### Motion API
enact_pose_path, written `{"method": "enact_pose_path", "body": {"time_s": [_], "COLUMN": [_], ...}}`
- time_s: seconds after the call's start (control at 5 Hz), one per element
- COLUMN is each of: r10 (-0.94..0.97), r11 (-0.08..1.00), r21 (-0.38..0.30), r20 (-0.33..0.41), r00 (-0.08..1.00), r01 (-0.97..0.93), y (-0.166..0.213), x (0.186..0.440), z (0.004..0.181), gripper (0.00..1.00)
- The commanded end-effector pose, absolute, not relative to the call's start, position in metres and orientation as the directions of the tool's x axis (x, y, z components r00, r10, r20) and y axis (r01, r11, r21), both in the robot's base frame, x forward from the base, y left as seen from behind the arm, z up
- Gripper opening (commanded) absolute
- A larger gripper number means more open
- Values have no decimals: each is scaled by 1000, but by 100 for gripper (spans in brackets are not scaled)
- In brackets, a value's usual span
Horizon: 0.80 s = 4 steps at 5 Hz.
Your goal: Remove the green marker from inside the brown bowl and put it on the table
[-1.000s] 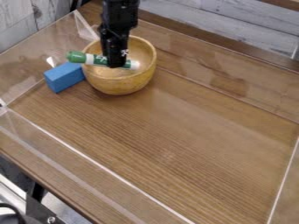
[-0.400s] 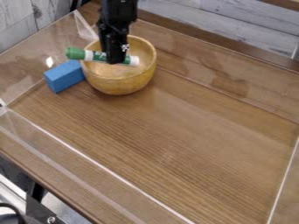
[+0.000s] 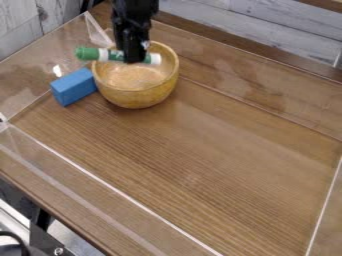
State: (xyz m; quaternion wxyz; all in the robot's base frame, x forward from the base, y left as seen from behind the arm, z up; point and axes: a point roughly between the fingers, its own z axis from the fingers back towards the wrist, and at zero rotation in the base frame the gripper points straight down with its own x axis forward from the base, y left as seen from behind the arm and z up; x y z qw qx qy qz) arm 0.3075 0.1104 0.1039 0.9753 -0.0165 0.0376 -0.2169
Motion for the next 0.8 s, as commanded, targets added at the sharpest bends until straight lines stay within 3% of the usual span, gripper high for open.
{"method": "enact_pose_path", "body": {"time_s": [0.0,0.6], "r10": [-416,-423], "r11": [909,906], "r21": [13,10], "r20": [11,67], "r00": [909,904], "r01": [416,423], "y": [88,48], "x": [312,310], "z": [131,134], "gripper": [0,0]}}
